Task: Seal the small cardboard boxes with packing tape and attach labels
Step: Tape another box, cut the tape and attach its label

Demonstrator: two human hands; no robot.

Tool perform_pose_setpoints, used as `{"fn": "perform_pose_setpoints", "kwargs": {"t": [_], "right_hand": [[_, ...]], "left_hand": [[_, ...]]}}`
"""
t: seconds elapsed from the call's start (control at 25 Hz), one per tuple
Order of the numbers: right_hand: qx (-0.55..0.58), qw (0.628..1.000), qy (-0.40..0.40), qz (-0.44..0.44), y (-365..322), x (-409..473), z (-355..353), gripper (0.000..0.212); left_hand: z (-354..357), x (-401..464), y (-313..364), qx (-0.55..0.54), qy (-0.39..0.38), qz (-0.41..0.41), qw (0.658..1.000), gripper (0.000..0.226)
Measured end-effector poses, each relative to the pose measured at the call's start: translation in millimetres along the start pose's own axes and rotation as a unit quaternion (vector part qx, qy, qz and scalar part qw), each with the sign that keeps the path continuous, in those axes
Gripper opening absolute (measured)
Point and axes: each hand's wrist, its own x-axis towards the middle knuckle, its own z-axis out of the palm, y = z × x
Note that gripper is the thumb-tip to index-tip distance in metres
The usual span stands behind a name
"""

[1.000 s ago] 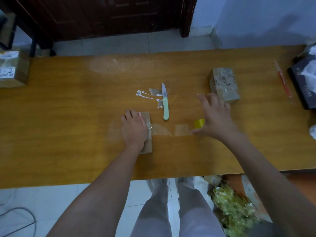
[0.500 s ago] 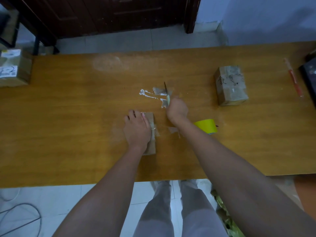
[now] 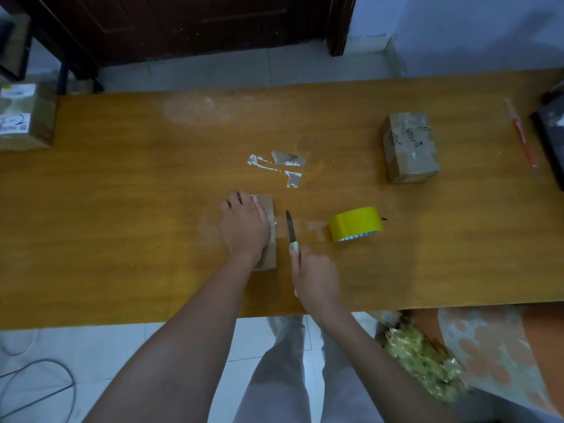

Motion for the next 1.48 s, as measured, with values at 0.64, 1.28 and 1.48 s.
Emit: {"fn": "perform_pose_setpoints", "kwargs": {"t": [0.64,1.28,1.48], "right_hand": [[0.020,0.999,-0.009,0.050,-14,-6,41,0.036],[0.020,0.997,0.011,0.074,-28,147,-28,0.033],[-0.051,0.997,0.005,0.049,-23,159,-13,0.040]], "left_hand": [[3,0,-4,-0.022,0.006,0.008,1.000,0.036],[-3,9,-25,-0.132,0.006,-0.016,0.991,0.029],[-3,7,-23,-0.151,0.000,-0.017,0.988,0.029]]}}
